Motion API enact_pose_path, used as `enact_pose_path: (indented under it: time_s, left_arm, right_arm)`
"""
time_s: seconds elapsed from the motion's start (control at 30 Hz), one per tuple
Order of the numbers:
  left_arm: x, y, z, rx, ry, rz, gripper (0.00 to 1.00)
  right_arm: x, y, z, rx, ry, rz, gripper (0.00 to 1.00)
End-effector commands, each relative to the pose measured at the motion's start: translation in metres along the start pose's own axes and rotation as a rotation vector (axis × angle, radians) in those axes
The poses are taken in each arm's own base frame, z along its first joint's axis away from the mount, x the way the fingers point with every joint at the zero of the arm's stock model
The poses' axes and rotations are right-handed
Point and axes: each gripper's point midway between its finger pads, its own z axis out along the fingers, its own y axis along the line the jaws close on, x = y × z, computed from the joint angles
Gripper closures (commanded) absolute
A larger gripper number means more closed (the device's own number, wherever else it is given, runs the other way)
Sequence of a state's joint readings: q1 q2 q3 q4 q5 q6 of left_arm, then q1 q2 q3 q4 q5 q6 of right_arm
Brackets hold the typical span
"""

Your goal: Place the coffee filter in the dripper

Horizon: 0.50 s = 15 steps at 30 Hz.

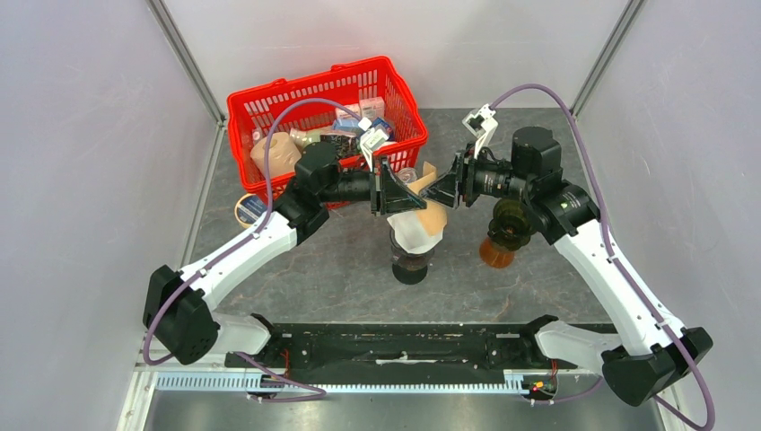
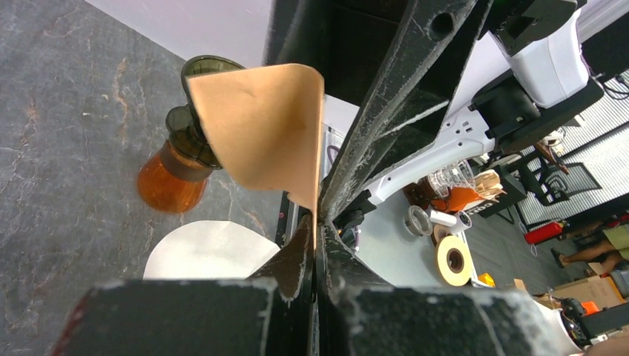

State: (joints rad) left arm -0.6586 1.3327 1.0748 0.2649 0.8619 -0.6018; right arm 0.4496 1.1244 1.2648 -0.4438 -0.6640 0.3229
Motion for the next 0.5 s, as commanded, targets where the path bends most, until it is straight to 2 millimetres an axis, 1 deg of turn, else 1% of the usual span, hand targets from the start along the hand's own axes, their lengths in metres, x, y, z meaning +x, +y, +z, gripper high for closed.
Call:
enact_pose_path:
  time_s: [0.0, 0.03, 0.07, 0.17, 0.23, 0.33, 0.47]
  left_arm:
    - [-0.016, -0.022, -0.001, 0.066, -0.032, 0.063, 0.98]
    - [-0.016, -0.023, -0.001, 0.065, -0.035, 0.07, 0.98]
    - [-0.015, -0.023, -0.002, 0.066, -0.036, 0.078, 0.98]
    - [-0.014, -0.025, -0.005, 0.066, -0.039, 0.104, 0.98]
    - [-0.013, -0.026, -0.007, 0.066, -0.04, 0.127, 0.98]
    - [-0.011, -0.027, -0.01, 0.056, -0.032, 0.156, 0.98]
    - [-0.009, -0.027, -0.014, 0.042, -0.018, 0.198, 0.98]
  right_arm:
    - [-0.019, 0.001, -0.012, 0.063, -0.069, -0.078, 0.43]
    - [-0.021, -0.003, -0.014, 0.095, -0.083, -0.087, 0.41]
    - [-0.022, -0.008, -0.018, 0.133, -0.101, -0.089, 0.36]
    - [-0.029, -0.024, -0.03, 0.258, -0.164, -0.079, 0.15]
    - [-0.033, -0.035, -0.04, 0.346, -0.209, -0.063, 0.03]
    - [-0.029, -0.045, -0.052, 0.43, -0.229, -0.038, 0.03]
    - [-0.014, -0.067, -0.068, 0.577, -0.217, 0.033, 0.03]
